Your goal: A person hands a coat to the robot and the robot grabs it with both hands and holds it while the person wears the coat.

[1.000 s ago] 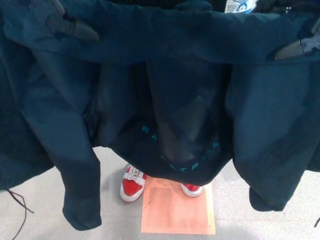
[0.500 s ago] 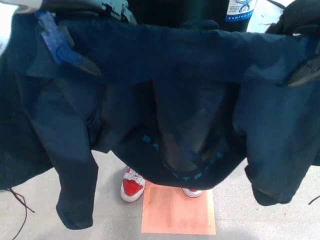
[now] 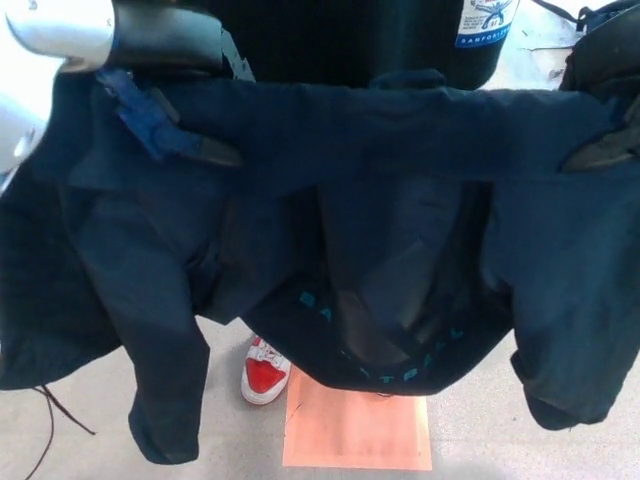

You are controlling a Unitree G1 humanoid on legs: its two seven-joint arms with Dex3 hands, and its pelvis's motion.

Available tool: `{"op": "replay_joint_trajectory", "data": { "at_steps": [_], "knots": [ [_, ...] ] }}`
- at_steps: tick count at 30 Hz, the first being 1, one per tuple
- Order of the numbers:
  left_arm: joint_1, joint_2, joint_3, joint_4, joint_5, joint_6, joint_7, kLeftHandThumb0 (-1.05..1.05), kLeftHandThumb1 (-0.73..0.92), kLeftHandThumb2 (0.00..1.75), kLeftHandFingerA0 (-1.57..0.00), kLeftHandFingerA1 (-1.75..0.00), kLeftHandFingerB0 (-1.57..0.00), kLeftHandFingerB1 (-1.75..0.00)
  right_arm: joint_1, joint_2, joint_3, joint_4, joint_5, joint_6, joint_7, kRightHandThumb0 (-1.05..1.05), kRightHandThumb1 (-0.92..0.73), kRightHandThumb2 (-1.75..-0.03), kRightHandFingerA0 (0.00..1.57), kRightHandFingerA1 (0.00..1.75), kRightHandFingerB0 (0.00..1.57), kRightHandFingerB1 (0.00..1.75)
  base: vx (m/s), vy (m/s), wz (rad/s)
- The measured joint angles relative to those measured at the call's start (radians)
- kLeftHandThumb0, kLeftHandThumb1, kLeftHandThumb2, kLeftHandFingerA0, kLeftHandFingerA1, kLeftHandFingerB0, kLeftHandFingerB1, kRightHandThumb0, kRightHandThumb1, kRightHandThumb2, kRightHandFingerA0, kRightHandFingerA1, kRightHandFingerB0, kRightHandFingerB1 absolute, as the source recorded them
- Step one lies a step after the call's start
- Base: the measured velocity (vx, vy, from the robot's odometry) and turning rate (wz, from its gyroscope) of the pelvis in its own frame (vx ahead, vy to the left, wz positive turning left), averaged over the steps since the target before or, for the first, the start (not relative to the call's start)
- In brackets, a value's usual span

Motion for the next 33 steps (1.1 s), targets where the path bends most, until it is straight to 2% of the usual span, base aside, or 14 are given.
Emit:
{"op": "replay_joint_trajectory", "data": {
  "at_steps": [2, 3, 5, 6, 7, 8, 13, 22, 23, 24, 26, 28, 29, 33],
  "knots": [
    [0.018, 0.0, 0.011, -0.012, 0.009, -0.012, 0.031, -0.37, 0.86, 0.67, -0.74, -1.69, -0.66, -1.39, 0.031, -0.001, -0.032, -0.021, -0.002, -0.017, -0.043, -0.38, -0.92, -0.67, 0.83, 1.16, 0.8, 0.86, 0.0, 0.0, 0.0],
    [0.022, 0.0, 0.012, -0.013, 0.01, -0.015, 0.038, -0.36, 0.87, 0.65, -0.77, -1.75, -0.59, -1.55, 0.037, -0.001, -0.037, -0.025, -0.002, -0.021, -0.052, -0.37, -0.89, -0.72, 0.8, 1.53, 0.71, 1.21, 0.0, 0.0, 0.0],
    [0.042, 0.0, 0.019, -0.019, 0.019, -0.031, 0.075, -0.36, 0.86, 0.64, -0.79, -1.75, -0.57, -1.6, 0.065, -0.001, -0.066, -0.039, -0.005, -0.041, -0.098, -0.4, -0.88, -0.7, 0.78, 1.48, 0.69, 1.16, 0.0, 0.0, 0.0],
    [0.051, 0.0, 0.022, -0.02, 0.023, -0.039, 0.092, -0.35, 0.85, 0.64, -0.79, -1.75, -0.59, -1.57, 0.078, -0.001, -0.079, -0.046, -0.007, -0.051, -0.12, -0.36, -0.72, -1.1, 0.95, 1.16, 0.8, 0.82, 0.0, 0.0, 0.0],
    [0.058, 0.0, 0.023, -0.021, 0.026, -0.044, 0.106, -0.35, 0.85, 0.64, -0.79, -1.75, -0.59, -1.57, 0.089, -0.001, -0.088, -0.051, -0.008, -0.058, -0.137, -0.36, -0.72, -1.1, 0.95, 1.16, 0.8, 0.82, 0.0, 0.0, 0.0],
    [0.065, 0.0, 0.024, -0.022, 0.03, -0.052, 0.123, -0.36, 0.85, 0.64, -0.78, -1.75, -0.57, -1.57, 0.102, -0.001, -0.101, -0.057, -0.009, -0.066, -0.159, -0.39, -0.91, -0.69, 0.78, 1.63, 0.77, 0.92, 0.0, 0.0, 0.0],
    [0.099, -0.001, 0.027, -0.032, 0.055, -0.082, 0.202, -0.39, 0.82, 0.68, -0.79, -1.71, -0.7, -1.48, 0.161, -0.001, -0.147, -0.076, -0.014, -0.105, -0.258, -0.39, -0.91, -0.67, 0.78, 1.75, 0.57, 1.62, 0.0, 0.0, 0.0],
    [0.15, -0.001, 0.026, -0.036, 0.097, -0.141, 0.343, -0.36, 0.78, 0.63, -0.82, -1.75, -0.6, -1.55, 0.234, 0.009, -0.202, -0.082, -0.029, -0.173, -0.424, -0.35, -0.8, -0.68, 0.88, 1.55, 0.76, 1.29, 0.0, 0.0, 0.0],
    [0.153, -0.001, 0.026, -0.035, 0.101, -0.145, 0.356, -0.35, 0.78, 0.63, -0.86, -1.75, -0.64, -1.57, 0.237, 0.012, -0.207, -0.081, -0.03, -0.177, -0.439, -0.35, -0.82, -0.64, 1.08, 1.21, 0.92, 1.17, 0.0, 0.0, 0.0],
    [0.154, -0.001, 0.026, -0.035, 0.102, -0.147, 0.361, -0.34, 0.78, 0.63, -0.88, -1.75, -0.65, -1.59, 0.238, 0.013, -0.209, -0.081, -0.031, -0.179, -0.445, -0.36, -0.82, -0.7, 0.91, 1.58, 0.79, 1.41, 0.0, 0.0, 0.0],
    [0.158, -0.002, 0.026, -0.031, 0.112, -0.157, 0.4, -0.33, 0.79, 0.63, -0.89, -1.75, -0.65, -1.6, 0.242, 0.023, -0.222, -0.071, -0.034, -0.19, -0.488, -0.37, -0.85, -0.69, 0.83, 1.73, 0.71, 1.52, 0.0, 0.0, 0.0],
    [0.158, -0.004, 0.026, -0.025, 0.12, -0.158, 0.428, -0.33, 0.79, 0.64, -0.9, -1.75, -0.68, -1.54, 0.242, 0.028, -0.228, -0.063, -0.037, -0.197, -0.516, -0.37, -0.87, -0.66, 0.79, 1.75, 0.61, 1.57, 0.0, 0.0, 0.0],
    [0.158, -0.006, 0.026, -0.021, 0.124, -0.16, 0.441, -0.34, 0.78, 0.67, -0.9, -1.71, -0.77, -1.19, 0.242, 0.031, -0.23, -0.059, -0.038, -0.2, -0.529, -0.36, -0.87, -0.66, 0.75, 1.75, 0.57, 1.52, 0.0, 0.0, 0.0],
    [0.157, -0.013, 0.026, 0.007, 0.14, -0.172, 0.505, -0.35, 0.81, 0.64, -0.91, -1.73, -0.65, -1.58, 0.241, 0.045, -0.24, -0.039, -0.043, -0.211, -0.588, -0.36, -0.85, -0.69, 0.91, 1.49, 0.75, 1.28, 0.0, 0.0, 0.0]
  ]
}}
